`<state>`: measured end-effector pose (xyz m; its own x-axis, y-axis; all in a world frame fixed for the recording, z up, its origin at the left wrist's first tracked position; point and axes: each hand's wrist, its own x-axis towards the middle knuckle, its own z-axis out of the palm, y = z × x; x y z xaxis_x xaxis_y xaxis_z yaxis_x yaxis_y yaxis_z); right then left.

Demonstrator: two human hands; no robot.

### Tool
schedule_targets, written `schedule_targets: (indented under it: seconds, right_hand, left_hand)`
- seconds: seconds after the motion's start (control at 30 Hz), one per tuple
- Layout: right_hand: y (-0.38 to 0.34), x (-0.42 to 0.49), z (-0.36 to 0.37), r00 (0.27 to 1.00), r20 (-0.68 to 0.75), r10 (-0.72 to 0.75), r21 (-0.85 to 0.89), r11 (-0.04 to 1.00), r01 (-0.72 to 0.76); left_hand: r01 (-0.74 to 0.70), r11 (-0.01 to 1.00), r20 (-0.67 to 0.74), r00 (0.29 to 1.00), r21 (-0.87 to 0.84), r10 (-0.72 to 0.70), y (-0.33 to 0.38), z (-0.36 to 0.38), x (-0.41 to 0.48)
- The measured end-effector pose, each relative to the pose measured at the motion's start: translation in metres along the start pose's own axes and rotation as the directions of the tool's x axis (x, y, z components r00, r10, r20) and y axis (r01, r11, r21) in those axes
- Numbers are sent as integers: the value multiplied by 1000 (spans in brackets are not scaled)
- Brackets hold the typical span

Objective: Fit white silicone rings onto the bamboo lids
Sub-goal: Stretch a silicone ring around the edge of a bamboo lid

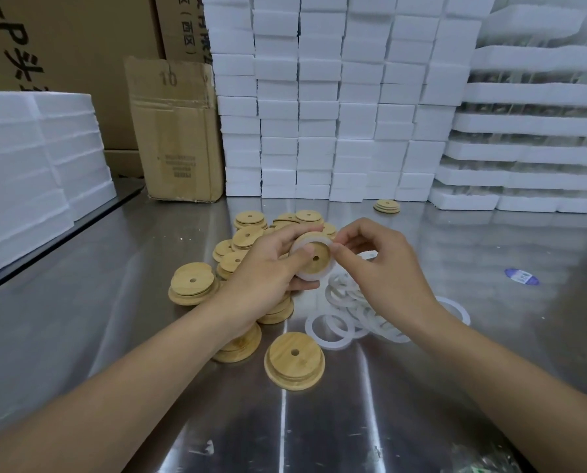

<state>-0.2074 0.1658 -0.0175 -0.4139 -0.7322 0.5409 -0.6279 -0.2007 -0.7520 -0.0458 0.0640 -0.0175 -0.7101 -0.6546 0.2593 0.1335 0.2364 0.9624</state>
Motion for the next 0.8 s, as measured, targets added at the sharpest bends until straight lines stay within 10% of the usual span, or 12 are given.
schedule_targets:
  seconds: [0.8]
  right_hand:
    - [5, 10, -9, 956, 189, 225, 216, 940, -264]
  left_hand:
    - [-25, 997, -70, 997, -71, 20, -5, -3, 3]
